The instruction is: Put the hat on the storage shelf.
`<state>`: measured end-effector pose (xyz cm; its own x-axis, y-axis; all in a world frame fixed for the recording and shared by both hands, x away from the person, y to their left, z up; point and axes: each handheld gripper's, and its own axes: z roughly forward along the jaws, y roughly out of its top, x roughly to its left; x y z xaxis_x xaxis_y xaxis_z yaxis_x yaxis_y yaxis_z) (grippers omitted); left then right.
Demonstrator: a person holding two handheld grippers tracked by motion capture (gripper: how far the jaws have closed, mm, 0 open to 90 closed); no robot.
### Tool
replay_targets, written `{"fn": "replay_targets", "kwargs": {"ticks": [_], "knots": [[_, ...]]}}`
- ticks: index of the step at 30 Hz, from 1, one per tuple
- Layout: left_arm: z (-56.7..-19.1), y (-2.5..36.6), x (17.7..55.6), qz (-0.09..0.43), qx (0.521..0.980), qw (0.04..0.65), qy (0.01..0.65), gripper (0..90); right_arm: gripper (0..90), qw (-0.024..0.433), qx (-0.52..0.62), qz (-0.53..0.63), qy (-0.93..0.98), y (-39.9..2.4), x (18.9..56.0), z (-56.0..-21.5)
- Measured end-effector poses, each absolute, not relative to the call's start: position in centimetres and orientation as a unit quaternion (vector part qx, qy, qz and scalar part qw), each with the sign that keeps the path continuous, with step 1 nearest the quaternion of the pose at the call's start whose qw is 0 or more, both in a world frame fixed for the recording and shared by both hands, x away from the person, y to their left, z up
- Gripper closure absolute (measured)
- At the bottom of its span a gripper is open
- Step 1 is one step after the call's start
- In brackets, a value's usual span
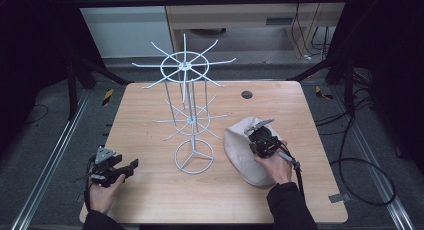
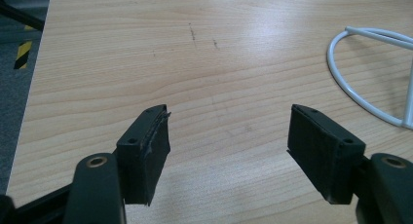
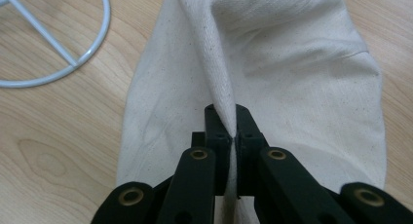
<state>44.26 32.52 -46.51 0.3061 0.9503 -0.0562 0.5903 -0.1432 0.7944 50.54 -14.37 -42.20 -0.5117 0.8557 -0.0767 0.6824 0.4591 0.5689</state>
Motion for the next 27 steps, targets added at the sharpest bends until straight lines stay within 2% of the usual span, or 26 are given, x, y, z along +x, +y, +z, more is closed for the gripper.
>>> {"fn": "replay_targets", "kwargs": {"ticks": [9, 27], "knots": [[-46.5, 32.5, 44.3, 0.240, 0.716, 0.374, 0.538, 31.5, 88.4, 0.173, 0.456, 0.275, 0.829, -15.7, 49.8, -41.2], [-46.4, 32.4, 44.1, 0.242, 0.717, 0.374, 0.536, 31.7, 88.5, 0.205, 0.432, 0.366, 0.798, -18.3, 47.0, -38.9]]}}
